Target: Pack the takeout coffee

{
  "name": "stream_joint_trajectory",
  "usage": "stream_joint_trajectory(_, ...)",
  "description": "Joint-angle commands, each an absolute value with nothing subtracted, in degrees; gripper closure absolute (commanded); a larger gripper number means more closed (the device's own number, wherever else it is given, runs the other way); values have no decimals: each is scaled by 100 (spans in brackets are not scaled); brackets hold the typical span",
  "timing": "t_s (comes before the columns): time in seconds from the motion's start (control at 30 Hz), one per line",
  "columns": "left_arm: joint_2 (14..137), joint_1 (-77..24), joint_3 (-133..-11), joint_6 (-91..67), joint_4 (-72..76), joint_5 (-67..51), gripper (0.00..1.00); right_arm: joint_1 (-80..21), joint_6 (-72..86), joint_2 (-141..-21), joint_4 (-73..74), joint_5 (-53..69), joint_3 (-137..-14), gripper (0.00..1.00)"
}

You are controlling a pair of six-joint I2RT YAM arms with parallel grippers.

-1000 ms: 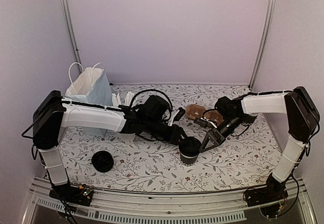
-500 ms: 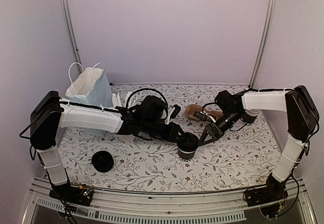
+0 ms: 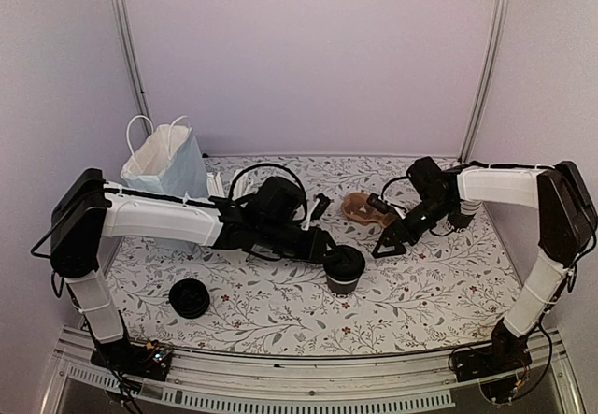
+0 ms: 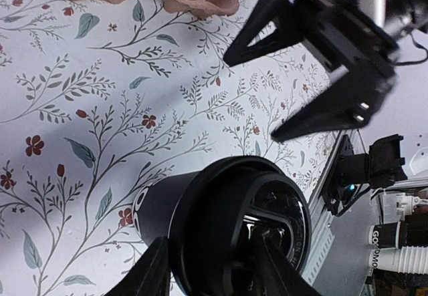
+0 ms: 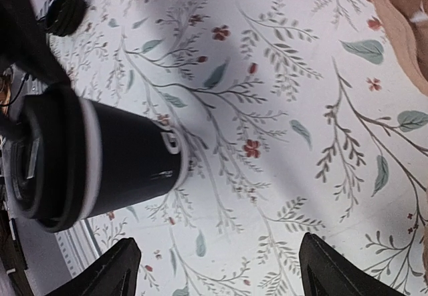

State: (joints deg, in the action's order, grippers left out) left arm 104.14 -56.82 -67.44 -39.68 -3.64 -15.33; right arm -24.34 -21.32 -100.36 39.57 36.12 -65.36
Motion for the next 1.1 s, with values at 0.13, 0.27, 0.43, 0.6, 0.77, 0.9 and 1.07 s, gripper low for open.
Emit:
stream_joint_trajectory(0.13, 10761, -5748, -6686, -4055, -1160, -1407, 57, -3240, -2455, -9299, 4412, 4403, -6340, 13)
stream_joint_trajectory(0.27, 10762, -5750, -6697, -4105, -1176, -1373, 57, -3429, -2171, -9498, 4240, 4240, -6436, 12)
stream_joint_trajectory(0.43, 10767, -5755, -6668, -4152, -1171, -1380, 57, -3523, -2043, -9679, 4084, 4108, -6511, 10)
stream_joint_trajectory(0.6, 10758, -5773, -6653, -4158, -1157, -1380, 57, -3542, -1890, -9741, 4027, 3992, -6565, 6)
stream_joint_trajectory(0.77, 10788, -5775, -6662, -4143, -1136, -1416, 57, -3546, -1787, -9781, 4069, 4045, -6715, 4)
stream_joint_trajectory(0.9, 10816, -5766, -6674, -4129, -1134, -1450, 58, -3551, -1702, -9912, 4092, 4056, -6825, 4)
stream_joint_trajectory(1.07, 10828, -5775, -6671, -4123, -1134, -1470, 58, -3589, -1603, -10056, 4016, 3786, -6857, 4)
